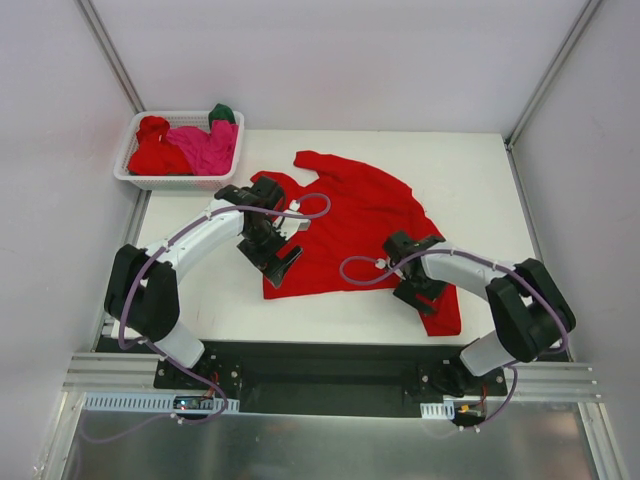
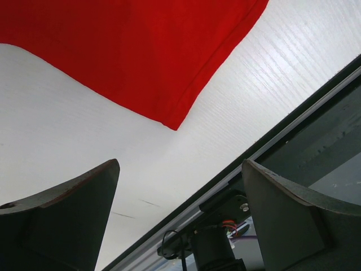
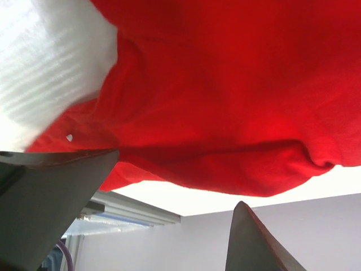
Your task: Fold and stack the t-shirts
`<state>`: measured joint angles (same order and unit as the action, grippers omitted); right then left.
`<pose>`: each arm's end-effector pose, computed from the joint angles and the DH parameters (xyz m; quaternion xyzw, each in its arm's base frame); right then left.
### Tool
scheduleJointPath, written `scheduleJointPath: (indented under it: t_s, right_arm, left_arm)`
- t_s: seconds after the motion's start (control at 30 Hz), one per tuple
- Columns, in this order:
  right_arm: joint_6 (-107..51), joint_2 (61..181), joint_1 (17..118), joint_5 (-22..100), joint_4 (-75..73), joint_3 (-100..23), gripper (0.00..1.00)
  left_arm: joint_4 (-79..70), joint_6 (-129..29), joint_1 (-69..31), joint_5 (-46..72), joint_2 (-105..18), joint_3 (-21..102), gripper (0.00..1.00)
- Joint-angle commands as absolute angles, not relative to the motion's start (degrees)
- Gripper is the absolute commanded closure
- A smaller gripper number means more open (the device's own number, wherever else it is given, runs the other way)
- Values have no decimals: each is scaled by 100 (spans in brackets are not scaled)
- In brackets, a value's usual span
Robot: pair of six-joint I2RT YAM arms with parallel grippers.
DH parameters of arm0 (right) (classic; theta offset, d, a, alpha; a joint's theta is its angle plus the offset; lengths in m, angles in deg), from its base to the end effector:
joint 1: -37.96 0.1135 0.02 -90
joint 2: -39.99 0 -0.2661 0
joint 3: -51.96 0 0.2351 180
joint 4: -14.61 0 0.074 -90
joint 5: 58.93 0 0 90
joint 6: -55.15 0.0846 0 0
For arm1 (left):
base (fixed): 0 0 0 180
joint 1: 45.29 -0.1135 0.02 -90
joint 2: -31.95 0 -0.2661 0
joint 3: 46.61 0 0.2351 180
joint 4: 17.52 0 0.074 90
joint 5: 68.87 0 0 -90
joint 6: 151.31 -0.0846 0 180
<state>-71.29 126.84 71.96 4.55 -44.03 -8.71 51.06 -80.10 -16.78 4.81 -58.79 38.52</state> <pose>0.2117 0.0972 0.1264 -0.5523 0.8003 -0.2300 0.0391 0.2520 -0.1639 0.2073 0.4112 0.8903 -0.1516 0.1237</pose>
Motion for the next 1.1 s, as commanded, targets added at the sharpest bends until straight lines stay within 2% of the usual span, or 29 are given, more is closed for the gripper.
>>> scheduleJointPath:
  t_s: [0.0, 0.3, 0.5, 0.8, 0.93, 1.07]
  right_arm:
    - [-7000, 12464, 7197, 128, -4692, -686, 2]
    - [-7939, 11278, 7144, 741, -5324, -746, 2]
    - [-9135, 10943, 7101, 1129, -6046, -1125, 2]
    - [-10435, 10381, 7109, 1858, -6258, -1283, 3]
    - [-12136, 9364, 7109, 2368, -6302, -888, 2]
    - [-12958, 9079, 7109, 2702, -6319, -475, 0]
  left_arm:
    - [5131, -8021, -1638, 346, -5717, 3840, 9]
    - [5123, -8038, -1646, 346, -5796, 3893, 9]
    - [5105, -8029, -1638, 338, -5857, 3928, 9]
    - [5114, -8064, -1646, 425, -5726, 3744, 9]
    - [5105, -8065, -1646, 452, -5699, 3656, 9]
    - [5096, -8073, -1646, 487, -5761, 3752, 9]
